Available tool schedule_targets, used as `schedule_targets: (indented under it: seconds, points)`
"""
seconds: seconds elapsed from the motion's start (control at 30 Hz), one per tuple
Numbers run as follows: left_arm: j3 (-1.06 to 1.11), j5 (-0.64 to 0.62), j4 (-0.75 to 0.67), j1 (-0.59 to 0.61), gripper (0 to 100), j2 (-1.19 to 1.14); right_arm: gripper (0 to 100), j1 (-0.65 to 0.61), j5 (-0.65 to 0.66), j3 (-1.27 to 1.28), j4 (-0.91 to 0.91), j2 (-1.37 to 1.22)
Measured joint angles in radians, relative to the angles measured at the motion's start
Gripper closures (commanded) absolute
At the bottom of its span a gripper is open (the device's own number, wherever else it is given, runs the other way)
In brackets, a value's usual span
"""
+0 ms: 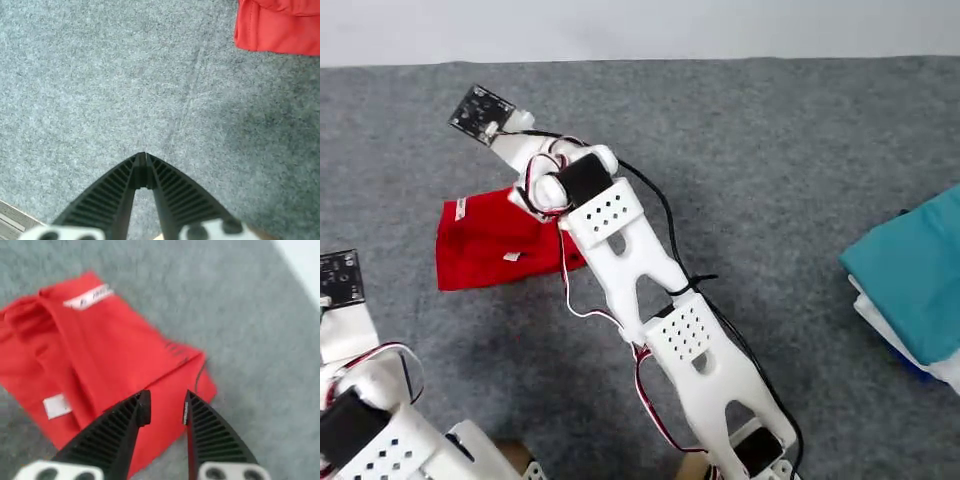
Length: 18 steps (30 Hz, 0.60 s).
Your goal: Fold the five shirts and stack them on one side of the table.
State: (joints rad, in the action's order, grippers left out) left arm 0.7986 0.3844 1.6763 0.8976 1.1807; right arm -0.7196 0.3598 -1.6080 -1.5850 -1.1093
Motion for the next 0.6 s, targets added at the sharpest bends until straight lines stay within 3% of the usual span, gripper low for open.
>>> schedule_targets:
  seconds: [0.6]
  points:
    - [0.0,0.0,-0.003,0.0,100,0.0,88.2,0.0,-0.011,0.018,0.061,-0.232]
